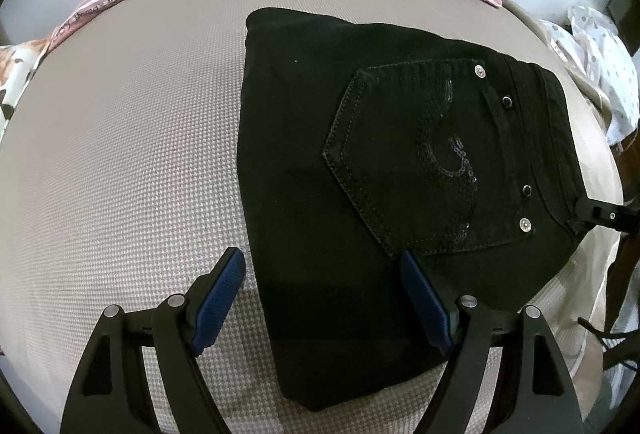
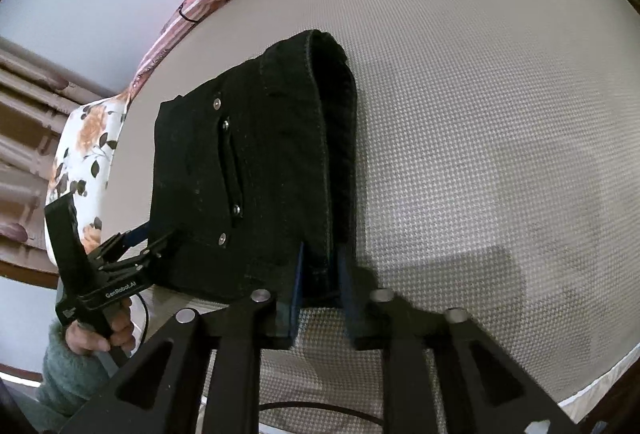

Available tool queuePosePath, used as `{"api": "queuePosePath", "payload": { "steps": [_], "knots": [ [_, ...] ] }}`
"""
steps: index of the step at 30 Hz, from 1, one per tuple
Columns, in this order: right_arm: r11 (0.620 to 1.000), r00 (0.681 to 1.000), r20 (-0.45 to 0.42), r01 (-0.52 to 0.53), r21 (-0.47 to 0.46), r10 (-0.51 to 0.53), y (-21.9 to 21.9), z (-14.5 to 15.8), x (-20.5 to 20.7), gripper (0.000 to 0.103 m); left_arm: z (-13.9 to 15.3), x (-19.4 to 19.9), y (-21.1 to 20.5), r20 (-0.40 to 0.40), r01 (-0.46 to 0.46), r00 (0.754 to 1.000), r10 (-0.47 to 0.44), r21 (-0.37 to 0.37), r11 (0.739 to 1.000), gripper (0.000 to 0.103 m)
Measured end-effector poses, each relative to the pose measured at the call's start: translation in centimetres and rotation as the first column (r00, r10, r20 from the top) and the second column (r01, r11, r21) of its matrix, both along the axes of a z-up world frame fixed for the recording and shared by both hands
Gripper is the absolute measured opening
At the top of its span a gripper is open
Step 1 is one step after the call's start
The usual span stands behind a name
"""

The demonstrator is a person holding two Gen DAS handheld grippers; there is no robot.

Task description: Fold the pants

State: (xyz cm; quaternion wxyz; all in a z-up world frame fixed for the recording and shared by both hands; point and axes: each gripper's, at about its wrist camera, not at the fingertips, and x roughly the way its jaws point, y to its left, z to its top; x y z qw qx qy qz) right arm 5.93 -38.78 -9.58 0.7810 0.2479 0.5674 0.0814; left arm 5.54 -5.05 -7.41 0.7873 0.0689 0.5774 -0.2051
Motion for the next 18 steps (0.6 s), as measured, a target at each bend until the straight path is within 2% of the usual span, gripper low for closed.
{"api": "queuePosePath", "payload": {
  "steps": [4,10,13,16,18],
  "knots": [
    [0.999,1.000,-0.010,0.023,0.037,-0.022,-0.5,0.0,0.0,0.026,0.2,0.4,0.5,-0.021,-0.020,1.000,0.019,-0.036,0.999,0.080],
    [0.999,0.999,0.025,0.037,0.037,-0.038,-1.3,1.5,0.6,0.027,2.0,1.2,1.6,0.017,-0.052,0.998,0.054,-0.129,0.990,0.080],
    [0.997,0.996,0.061,0.061,0.046,-0.064,-1.8,2.2,1.7,0.039,2.5,2.0,2.7,0.019,-0.100,0.994,0.105,-0.166,0.981,0.080],
    [0.992,0.995,0.075,0.060,0.112,-0.069,-2.2,1.9,3.5,0.041,2.1,3.0,3.8,-0.026,-0.157,0.988,0.155,-0.193,0.969,0.080],
    [0.994,0.996,0.072,0.044,0.103,-0.051,-2.0,1.7,4.4,0.042,1.8,3.5,4.4,-0.059,-0.191,0.981,0.182,-0.211,0.959,0.080]
  ]
}}
